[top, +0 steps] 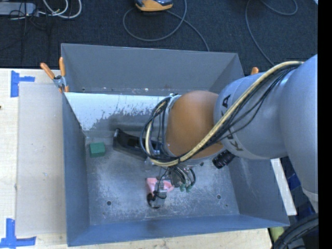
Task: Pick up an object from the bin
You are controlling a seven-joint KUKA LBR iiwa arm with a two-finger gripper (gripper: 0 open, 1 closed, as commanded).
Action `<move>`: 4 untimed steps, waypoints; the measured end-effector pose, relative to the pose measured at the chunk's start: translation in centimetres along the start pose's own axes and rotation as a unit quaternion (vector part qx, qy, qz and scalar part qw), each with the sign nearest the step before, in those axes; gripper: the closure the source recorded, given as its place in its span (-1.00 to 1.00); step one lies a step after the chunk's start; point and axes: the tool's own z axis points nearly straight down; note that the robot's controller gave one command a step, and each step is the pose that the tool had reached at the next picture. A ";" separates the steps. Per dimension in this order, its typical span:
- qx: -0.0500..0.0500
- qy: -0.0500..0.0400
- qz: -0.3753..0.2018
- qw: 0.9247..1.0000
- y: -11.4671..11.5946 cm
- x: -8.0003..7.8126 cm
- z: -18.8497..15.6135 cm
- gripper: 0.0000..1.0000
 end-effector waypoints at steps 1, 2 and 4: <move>-0.001 -0.004 0.002 1.000 0.0 -0.2 -0.4 -1.00; -0.001 -0.004 -0.062 0.998 -1.5 0.3 3.1 -1.00; -0.001 -0.003 -0.187 0.982 -2.7 0.8 1.9 -1.00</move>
Offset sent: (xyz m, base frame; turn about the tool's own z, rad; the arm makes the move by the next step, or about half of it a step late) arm -0.0094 -0.0299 -0.0599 -0.2054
